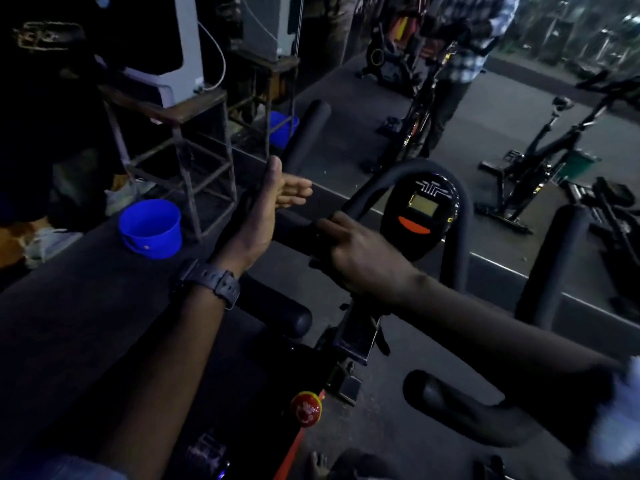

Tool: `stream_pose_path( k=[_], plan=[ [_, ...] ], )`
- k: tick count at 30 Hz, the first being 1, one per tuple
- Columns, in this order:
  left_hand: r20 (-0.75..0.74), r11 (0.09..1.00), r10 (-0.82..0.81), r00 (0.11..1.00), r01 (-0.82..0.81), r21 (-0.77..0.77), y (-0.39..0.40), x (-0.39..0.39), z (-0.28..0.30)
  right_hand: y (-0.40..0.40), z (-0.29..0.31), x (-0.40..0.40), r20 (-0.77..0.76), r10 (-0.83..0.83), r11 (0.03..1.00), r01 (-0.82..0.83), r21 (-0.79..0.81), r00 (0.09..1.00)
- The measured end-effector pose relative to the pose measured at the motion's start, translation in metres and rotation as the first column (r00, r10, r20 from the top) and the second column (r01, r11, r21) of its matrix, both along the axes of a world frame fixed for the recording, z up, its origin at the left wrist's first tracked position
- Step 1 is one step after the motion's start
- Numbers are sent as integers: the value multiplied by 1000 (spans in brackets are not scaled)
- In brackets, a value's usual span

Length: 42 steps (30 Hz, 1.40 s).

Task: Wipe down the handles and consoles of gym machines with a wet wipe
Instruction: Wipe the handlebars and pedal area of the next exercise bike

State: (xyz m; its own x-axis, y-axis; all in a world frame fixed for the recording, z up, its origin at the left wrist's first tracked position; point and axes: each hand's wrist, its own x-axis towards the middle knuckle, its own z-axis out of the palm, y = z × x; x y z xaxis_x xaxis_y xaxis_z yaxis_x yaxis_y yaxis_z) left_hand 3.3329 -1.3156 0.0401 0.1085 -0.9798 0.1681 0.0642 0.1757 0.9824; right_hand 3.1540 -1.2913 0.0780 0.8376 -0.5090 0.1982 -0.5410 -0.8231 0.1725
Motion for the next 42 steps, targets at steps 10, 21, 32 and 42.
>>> stream_pose_path(
  k=[10,21,32,42],
  plan=[
    [9,1000,1,1000,-1,3,1,-1,3,20,6,-71,-27,86,996,-85,38,996],
    [225,994,-109,968,107,22,8,-49,10,62,-1,-149,177,-160,977,130,169,971],
    [129,999,-40,991,42,-14,19,-50,3,59,0,-151,96,-37,989,22,148,995],
    [118,998,-49,992,53,-33,25,-53,6,59,-5,-135,232,-33,998,20,56,972]
  ],
)
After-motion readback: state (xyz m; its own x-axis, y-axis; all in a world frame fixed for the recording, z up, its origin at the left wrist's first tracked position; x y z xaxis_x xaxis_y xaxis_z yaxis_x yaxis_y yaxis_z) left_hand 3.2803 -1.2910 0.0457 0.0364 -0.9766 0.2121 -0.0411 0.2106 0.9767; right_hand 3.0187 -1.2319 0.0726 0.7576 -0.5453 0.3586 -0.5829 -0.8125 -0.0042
